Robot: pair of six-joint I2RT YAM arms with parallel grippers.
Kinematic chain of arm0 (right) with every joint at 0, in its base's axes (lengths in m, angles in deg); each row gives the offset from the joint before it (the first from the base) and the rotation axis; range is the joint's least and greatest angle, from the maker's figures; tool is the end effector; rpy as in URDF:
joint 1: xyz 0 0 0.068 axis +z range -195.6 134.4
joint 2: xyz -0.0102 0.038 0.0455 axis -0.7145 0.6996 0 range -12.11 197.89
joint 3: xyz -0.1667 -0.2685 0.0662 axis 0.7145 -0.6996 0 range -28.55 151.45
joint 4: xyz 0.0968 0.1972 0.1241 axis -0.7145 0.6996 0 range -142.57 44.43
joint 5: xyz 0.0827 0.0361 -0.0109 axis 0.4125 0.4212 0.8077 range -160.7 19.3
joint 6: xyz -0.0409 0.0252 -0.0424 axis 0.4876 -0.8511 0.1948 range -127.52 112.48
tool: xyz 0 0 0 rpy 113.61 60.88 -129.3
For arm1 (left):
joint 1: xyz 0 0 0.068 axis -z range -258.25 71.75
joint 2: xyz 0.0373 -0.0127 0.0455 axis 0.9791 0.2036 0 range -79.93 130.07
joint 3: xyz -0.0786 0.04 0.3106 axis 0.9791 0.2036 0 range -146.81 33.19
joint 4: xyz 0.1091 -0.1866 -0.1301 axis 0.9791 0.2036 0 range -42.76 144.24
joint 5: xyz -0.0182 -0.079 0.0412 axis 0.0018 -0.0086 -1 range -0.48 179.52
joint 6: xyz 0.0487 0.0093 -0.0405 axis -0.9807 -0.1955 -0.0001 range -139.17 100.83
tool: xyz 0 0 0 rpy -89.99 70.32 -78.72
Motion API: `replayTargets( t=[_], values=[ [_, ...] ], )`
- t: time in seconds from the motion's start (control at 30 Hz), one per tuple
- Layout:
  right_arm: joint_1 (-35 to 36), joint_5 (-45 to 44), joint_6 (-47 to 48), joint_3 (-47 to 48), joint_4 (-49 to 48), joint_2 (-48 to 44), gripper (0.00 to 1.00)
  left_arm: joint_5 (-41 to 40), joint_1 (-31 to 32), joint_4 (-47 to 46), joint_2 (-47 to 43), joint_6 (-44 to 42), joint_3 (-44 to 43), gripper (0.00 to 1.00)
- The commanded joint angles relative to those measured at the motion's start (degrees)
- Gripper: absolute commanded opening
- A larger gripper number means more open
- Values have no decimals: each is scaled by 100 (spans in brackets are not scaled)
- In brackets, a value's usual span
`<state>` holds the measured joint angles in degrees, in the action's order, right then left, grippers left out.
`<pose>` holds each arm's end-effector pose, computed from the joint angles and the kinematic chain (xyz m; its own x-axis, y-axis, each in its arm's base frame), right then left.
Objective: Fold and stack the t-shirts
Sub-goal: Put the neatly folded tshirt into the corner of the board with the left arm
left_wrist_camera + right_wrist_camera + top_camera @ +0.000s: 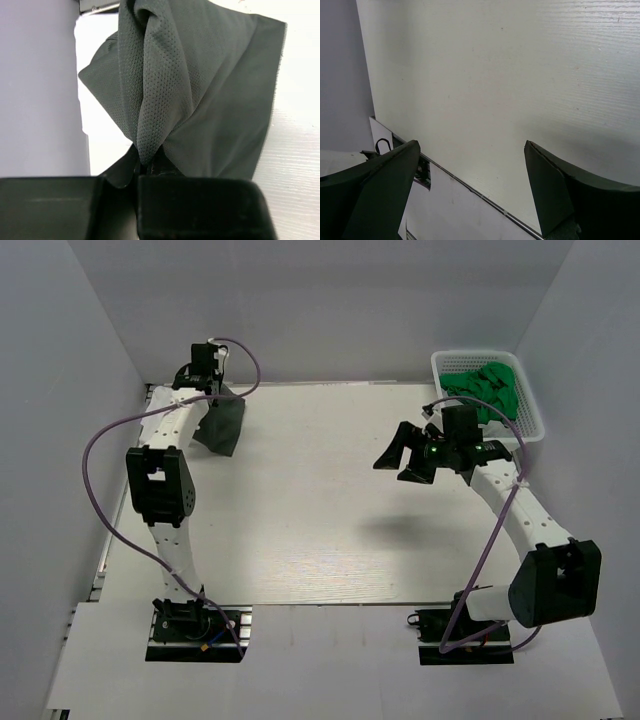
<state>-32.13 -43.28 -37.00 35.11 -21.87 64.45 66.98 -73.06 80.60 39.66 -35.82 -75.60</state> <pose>0.2620 0.0864 0.3449 -0.8452 0.2467 -0.4741 -0.1323 0.7630 0.6328 0.5037 -0.0267 0.3193 -0.7193 0.3310 -0.6108 0.0163 0.8870 0.4614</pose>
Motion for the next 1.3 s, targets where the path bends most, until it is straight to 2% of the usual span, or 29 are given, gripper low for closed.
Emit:
replayTargets(
  t=[0.0, 0.3, 0.5, 0.6, 0.93, 1.27],
  values=[
    [-12, 141, -15, 235, -3, 44, 91, 549, -193, -137, -322, -252, -327, 0],
    [6, 194, -76, 410, 15, 167, 91, 1409, -580, -138, -656, -365, -327, 0],
    [-11, 97, -103, 481, -3, 158, 91, 2402, -809, 152, -656, -471, -748, 0],
    [-3, 167, -129, 525, 6, 263, 91, 2614, -871, 354, -656, -471, -1012, 0],
    [-3, 132, -164, 569, 32, 281, 91, 2492, -1108, 232, -823, -471, -564, 0],
    [-3, 123, -103, 902, 182, 658, 91, 2694, -1635, 126, -121, -524, -905, 0]
  ],
)
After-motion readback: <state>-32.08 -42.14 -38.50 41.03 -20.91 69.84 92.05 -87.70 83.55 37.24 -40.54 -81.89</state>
